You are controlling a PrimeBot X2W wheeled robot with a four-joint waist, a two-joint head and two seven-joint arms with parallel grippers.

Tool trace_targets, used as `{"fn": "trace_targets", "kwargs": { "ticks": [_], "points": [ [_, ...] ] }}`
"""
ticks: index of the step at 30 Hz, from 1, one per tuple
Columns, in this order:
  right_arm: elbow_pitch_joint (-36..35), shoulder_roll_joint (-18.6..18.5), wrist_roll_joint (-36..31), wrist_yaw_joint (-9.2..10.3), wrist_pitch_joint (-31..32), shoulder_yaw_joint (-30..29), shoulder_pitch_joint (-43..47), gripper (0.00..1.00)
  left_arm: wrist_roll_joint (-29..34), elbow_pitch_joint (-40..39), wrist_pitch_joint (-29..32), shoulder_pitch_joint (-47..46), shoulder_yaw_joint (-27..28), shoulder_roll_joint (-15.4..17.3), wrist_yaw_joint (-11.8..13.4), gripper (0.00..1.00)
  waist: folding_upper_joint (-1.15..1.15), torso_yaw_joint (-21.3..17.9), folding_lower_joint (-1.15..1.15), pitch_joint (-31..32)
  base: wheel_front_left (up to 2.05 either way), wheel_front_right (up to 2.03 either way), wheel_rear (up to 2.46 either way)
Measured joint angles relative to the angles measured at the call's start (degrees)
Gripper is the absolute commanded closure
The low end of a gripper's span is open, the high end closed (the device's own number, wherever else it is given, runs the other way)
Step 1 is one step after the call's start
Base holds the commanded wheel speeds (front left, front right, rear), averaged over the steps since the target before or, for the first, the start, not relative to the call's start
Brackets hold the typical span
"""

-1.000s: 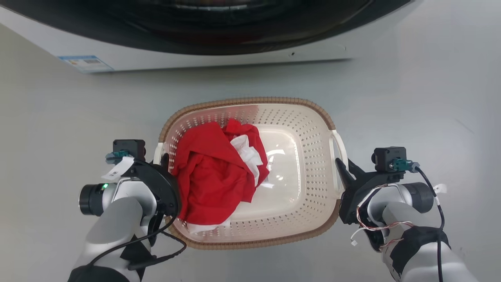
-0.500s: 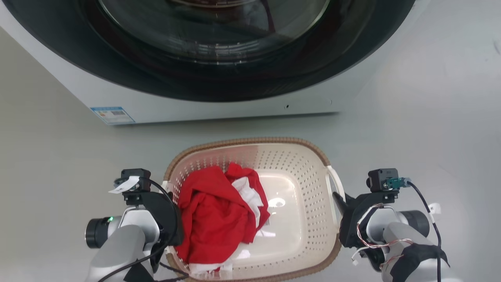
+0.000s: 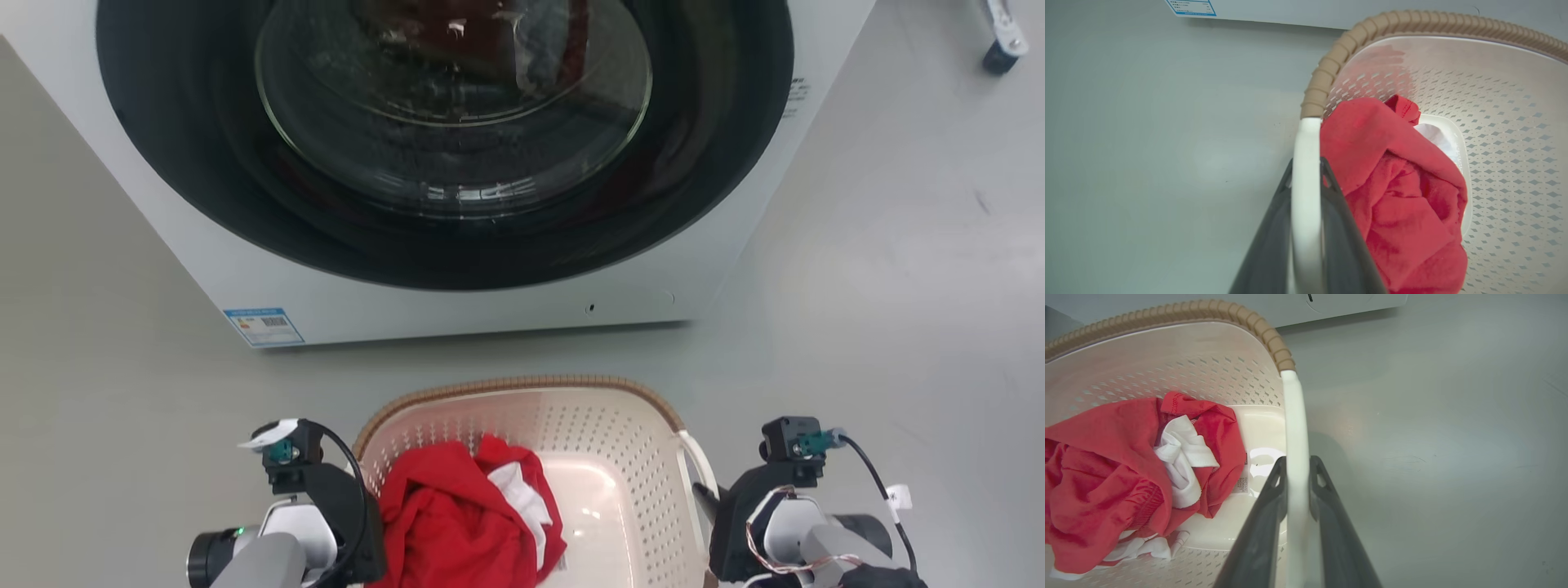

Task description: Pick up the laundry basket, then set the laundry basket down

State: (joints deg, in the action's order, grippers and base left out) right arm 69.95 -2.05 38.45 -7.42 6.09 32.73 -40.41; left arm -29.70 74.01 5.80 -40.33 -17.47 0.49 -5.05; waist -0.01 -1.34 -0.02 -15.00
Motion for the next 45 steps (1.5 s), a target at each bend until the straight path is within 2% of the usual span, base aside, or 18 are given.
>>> {"fn": "trace_targets", "kwargs": {
  "ticks": [23, 45],
  "points": [
    [1.69, 0.56, 3.19, -0.43, 3.99, 0.91, 7.29, 1.00, -5.56, 0.11, 5.71, 8.67, -1.80, -0.15, 1.03, 1.00, 0.00, 0.75, 0.01, 12.08, 0.00, 0.00, 0.00],
    [2.53, 0.87, 4.93, -0.58, 5.03, 1.12, 10.73, 1.00, -10.10, -0.60, 6.79, 13.56, -3.42, -0.25, 2.35, 1.00, 0.01, 0.79, 0.01, 16.21, 0.00, 0.00, 0.00]
  ]
}}
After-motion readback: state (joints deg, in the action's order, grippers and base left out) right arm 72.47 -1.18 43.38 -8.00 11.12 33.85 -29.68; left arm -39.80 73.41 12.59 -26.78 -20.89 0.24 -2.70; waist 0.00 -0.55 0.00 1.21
